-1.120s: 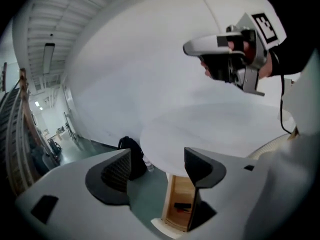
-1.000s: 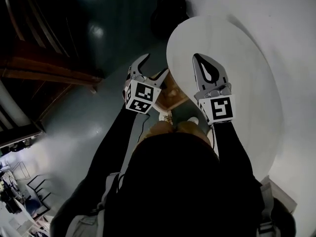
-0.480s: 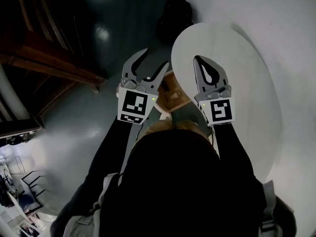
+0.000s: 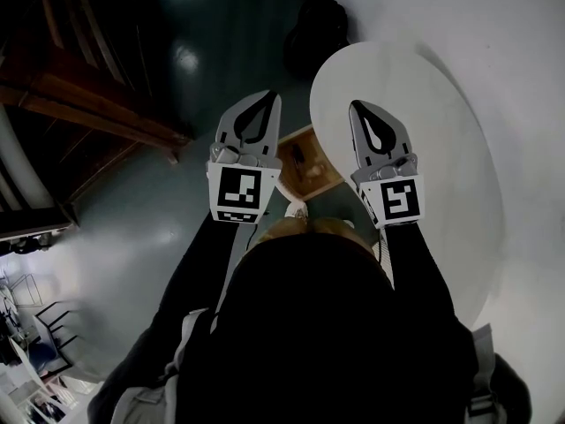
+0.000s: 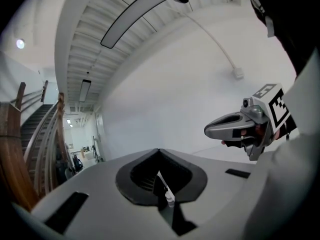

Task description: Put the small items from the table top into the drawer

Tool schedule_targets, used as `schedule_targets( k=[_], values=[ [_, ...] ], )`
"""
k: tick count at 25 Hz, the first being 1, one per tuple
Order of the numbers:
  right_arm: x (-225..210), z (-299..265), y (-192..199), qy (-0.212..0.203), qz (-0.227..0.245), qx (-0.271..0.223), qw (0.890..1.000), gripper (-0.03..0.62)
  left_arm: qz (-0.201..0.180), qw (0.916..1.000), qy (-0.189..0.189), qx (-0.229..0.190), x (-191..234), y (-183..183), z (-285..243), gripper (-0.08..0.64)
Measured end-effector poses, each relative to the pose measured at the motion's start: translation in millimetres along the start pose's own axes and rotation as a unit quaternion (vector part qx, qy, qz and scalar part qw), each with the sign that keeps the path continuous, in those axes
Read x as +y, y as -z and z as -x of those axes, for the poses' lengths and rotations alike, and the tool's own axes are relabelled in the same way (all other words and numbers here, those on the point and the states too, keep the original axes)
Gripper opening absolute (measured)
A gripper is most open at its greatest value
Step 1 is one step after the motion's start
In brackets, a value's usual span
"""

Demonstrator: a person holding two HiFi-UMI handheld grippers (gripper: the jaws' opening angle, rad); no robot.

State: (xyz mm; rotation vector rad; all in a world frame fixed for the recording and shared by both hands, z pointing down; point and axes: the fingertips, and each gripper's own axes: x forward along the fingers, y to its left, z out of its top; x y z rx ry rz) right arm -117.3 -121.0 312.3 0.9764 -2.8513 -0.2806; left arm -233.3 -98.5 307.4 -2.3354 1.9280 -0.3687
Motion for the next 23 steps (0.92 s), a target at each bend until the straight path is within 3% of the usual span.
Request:
schedule_targets(
  k=[23],
  values=[
    [-1, 4, -1, 0.020, 0.006, 0.004, 1.000, 0.026, -0.013, 0.9993, 0.036, -0.008, -8, -7, 0, 0.017]
  ],
)
